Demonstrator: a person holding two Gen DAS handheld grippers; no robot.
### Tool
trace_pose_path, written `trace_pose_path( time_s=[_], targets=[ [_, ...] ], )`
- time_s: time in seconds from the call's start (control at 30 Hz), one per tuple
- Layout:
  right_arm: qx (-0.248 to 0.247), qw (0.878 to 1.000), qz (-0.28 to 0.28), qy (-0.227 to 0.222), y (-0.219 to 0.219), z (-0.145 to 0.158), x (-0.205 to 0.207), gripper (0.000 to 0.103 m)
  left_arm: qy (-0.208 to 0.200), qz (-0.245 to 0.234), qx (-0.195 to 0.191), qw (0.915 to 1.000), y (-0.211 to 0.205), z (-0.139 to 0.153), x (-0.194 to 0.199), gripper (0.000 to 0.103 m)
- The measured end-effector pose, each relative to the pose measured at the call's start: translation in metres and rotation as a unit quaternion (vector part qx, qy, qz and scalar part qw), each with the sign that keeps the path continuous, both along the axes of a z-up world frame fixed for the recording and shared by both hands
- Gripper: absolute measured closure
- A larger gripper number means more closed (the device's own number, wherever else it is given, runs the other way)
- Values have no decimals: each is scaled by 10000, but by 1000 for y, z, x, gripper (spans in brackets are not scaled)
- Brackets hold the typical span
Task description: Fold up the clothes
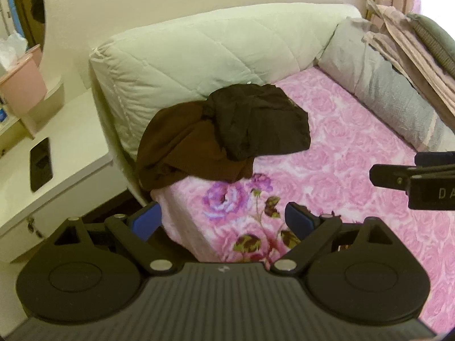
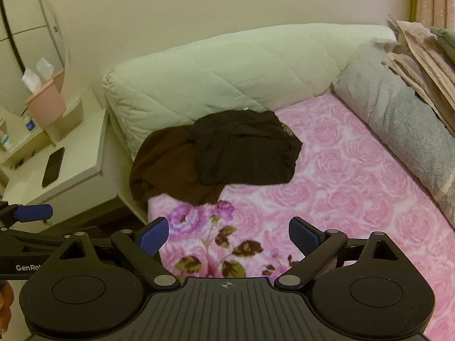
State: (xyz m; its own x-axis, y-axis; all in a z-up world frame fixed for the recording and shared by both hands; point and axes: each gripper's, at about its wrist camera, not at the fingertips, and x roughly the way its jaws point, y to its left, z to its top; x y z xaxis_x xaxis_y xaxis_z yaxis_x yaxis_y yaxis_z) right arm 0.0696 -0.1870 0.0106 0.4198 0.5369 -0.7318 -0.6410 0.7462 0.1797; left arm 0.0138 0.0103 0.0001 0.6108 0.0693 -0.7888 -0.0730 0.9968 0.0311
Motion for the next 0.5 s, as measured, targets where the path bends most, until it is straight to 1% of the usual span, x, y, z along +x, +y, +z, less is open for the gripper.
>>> trace_pose_path(
  time_s=[0.23, 0.3, 0.4, 0.5],
  targets=[
    [-61, 10000, 31, 51, 19, 12, 12, 9, -24, -76, -171, 9998, 19, 1, 28, 11],
    [-107, 9999, -54, -11, 31, 9, 15, 9, -51, -204, -287, 9994, 43, 1, 47, 11],
    [-176, 9997, -192, -41, 50, 7, 21, 9, -85, -207, -294, 9993, 41, 0, 47, 11],
    [-205, 9996, -157, -75, 55, 5, 25, 9, -78, -231, -264, 9994, 36, 2, 45, 11]
  ],
)
